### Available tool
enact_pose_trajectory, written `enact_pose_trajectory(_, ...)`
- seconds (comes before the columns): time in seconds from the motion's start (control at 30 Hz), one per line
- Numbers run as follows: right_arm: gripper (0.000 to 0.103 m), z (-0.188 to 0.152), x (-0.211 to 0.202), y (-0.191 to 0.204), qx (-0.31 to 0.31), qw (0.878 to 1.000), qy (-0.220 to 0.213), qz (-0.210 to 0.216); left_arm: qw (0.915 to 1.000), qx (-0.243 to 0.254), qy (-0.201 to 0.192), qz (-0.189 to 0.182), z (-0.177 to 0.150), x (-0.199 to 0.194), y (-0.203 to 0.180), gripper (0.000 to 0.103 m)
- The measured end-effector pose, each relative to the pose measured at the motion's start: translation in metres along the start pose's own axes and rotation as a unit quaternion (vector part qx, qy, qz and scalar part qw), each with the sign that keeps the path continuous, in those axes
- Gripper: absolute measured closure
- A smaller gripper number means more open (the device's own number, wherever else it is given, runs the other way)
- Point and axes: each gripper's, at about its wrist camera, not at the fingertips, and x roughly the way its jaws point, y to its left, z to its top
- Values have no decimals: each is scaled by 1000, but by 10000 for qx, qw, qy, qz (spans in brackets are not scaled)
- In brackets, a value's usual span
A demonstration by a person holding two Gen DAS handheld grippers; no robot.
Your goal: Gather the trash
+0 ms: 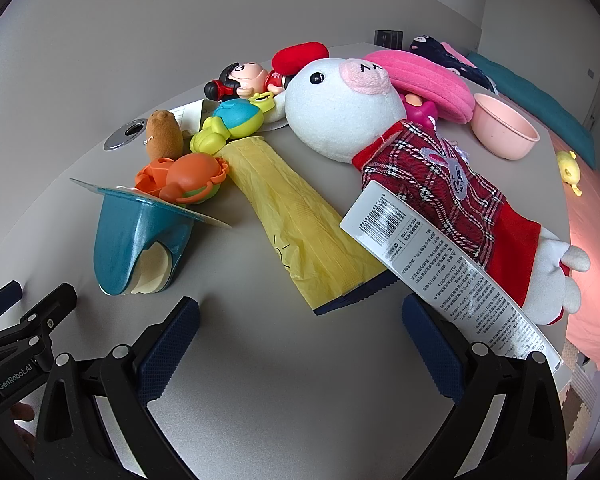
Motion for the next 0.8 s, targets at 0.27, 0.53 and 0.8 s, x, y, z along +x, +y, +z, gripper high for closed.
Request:
enact_pose_trajectory(0.27,2,0,0,0,0,10000,0,0,10000,0,0,0,0,0,0,6)
enact_pose_trajectory(0.53,2,0,-1,-1,10,10000,6,-11,10000,0,0,0,0,0,0,6)
enact_pose_trajectory(0.8,2,-5,-7,-4,-260,9990,35,362,9997,134,-194,-15,1,-11,-2,6)
